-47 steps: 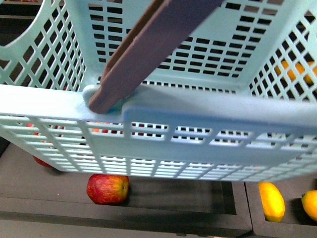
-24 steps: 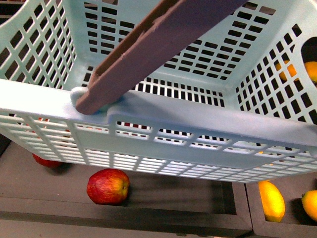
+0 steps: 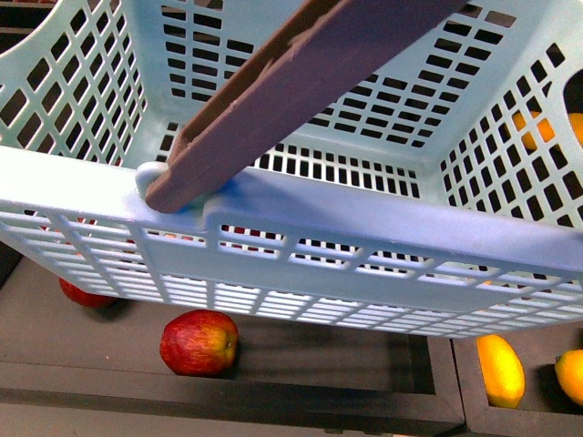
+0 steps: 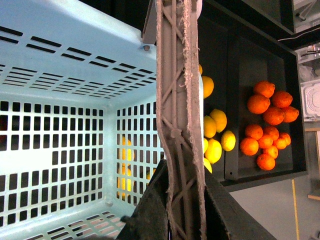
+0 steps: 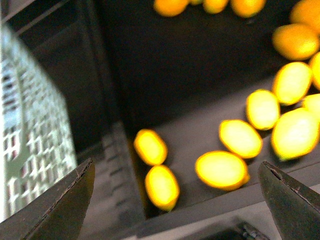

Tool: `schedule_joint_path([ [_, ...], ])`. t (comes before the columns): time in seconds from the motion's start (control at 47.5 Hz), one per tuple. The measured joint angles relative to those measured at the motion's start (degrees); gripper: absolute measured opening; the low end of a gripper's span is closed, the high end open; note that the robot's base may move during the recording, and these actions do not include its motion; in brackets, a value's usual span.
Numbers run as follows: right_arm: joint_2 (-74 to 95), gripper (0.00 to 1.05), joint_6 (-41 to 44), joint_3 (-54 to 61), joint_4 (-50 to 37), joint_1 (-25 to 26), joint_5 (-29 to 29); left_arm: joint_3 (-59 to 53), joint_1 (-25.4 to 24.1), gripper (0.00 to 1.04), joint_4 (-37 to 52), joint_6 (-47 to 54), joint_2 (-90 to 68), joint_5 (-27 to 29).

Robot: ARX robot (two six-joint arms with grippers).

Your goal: Pick lemon and mango into basket

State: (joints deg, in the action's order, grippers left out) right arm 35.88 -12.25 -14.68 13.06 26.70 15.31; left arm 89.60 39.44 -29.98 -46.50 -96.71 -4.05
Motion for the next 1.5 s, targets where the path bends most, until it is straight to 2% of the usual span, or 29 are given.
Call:
schedule_joint_path([
  [0.063,5.3,0.96,1.1,-1.0,-4.3,4.5,-0.1,0.0,0.0,0.08,0.0,0.0,0.0,0.1],
  [0.126,13.8,0.96,2.7,-2.7,-11.2,9.8,-0.8,0.1,0.0,0.08,0.0,0.0,0.0,0.3],
  [0.211,27.9,0.96,5.0,-5.9,-20.8,14.6,-2.9,0.1,0.0,0.08,0.0,0.1,0.0,0.4],
  [0.295,43.5,0.96,7.4,-11.5,-29.7,16.8,-4.5,0.1,0.0,0.08,0.0,0.1,0.0,0.4],
  [0.4,60.2,0.96,9.4,-19.7,-34.9,17.6,-5.7,0.1,0.0,0.08,0.0,0.1,0.0,0.2],
  [0.653,85.1,0.96,11.9,-35.8,-35.1,19.6,-8.4,0.1,0.0,0.08,0.0,0.1,0.0,0.2],
  [0.885,95.4,0.96,11.9,-45.3,-32.8,20.3,-9.8,0.1,0.0,0.08,0.0,0.1,0.0,0.2],
  [1.496,104.9,0.96,11.8,-50.8,-31.0,19.7,-9.5,0.1,0.0,0.08,0.0,0.2,0.0,0.2],
])
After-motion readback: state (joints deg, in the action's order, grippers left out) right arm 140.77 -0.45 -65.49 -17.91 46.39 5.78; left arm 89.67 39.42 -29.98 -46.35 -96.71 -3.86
